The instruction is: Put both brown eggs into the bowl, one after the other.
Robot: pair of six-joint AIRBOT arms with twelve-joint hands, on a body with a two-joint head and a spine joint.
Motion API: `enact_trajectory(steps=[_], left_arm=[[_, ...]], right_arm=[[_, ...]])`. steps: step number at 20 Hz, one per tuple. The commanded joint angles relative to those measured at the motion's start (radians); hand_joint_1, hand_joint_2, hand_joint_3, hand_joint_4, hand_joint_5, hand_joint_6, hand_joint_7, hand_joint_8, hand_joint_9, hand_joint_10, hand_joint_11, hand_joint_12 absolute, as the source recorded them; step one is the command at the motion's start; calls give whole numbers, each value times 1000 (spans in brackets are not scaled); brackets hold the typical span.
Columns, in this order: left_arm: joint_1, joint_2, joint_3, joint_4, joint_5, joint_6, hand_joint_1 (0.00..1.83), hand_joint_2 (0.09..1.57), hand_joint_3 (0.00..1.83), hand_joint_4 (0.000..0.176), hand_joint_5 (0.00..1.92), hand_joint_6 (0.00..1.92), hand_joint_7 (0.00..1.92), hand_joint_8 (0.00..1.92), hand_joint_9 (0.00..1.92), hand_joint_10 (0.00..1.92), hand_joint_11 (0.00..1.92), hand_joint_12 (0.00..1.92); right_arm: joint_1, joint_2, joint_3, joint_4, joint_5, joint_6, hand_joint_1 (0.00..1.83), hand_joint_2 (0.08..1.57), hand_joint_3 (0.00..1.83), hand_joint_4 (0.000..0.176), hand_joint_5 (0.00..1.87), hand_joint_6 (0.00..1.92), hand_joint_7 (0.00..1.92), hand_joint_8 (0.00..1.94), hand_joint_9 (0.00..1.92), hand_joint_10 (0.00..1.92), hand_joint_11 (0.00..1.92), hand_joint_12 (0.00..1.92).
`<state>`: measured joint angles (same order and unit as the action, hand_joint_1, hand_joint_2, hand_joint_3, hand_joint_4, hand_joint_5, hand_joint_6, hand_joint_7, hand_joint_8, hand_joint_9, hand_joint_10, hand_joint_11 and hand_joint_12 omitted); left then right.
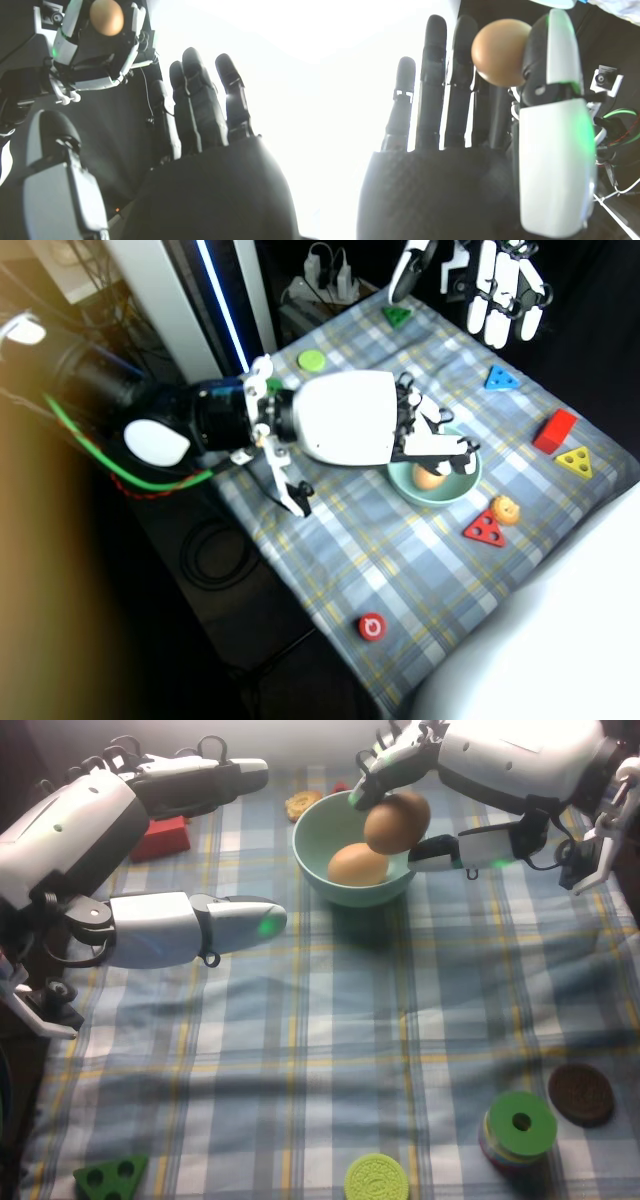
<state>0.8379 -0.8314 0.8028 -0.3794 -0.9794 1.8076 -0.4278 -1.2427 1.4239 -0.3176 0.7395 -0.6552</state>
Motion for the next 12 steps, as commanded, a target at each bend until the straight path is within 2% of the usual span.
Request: enact_trajectory(steps=[1,5,6,7,8,9,10,11,12], left_arm=[[-8,3,3,24,-116,-8,708,875,0,111,485,5,508,2,513,0,0,652],[-8,3,3,22,-119,-8,689,883,0,107,495,1,509,2,527,4,0,733],[-8,3,3,19,-119,-8,675,890,3,112,490,0,506,1,523,2,0,736],[-7,3,3,16,-120,-8,676,892,4,108,491,0,507,1,523,2,0,737],[-7,3,2,16,-124,-8,686,888,1,111,492,1,513,2,530,3,0,717],[-7,3,1,15,-131,-8,704,886,0,99,503,4,520,4,536,5,0,716],[-7,3,0,16,-148,-22,718,882,0,90,511,4,527,3,534,2,0,680],[-7,5,2,22,-170,-56,781,840,0,93,504,2,535,2,532,1,0,596],[-6,8,2,29,-188,-80,781,840,0,93,504,2,535,2,532,1,0,596]], right_arm=[[15,5,0,31,113,-2,1069,1024,0,90,512,6,417,3,389,0,0,962],[15,5,-11,35,113,-2,1107,1022,0,102,430,1,379,3,371,8,0,980],[15,5,-13,35,113,-2,1124,1027,0,95,428,0,386,3,387,9,0,1029],[15,5,-18,35,115,-2,1152,1025,0,79,430,1,403,5,405,10,0,1020],[15,14,-25,39,124,-2,1160,1029,1,75,439,4,422,10,424,15,5,1023],[15,36,-35,58,149,-2,1172,1029,1,68,446,2,435,5,433,9,9,986],[-6,66,-56,90,199,-2,1163,1027,0,60,457,2,453,3,434,4,18,915],[-35,92,-75,128,257,-2,1057,1048,1,51,467,0,508,1,511,6,64,927],[-61,112,-91,156,301,-2,1057,1048,1,51,467,0,508,1,511,6,64,927]])
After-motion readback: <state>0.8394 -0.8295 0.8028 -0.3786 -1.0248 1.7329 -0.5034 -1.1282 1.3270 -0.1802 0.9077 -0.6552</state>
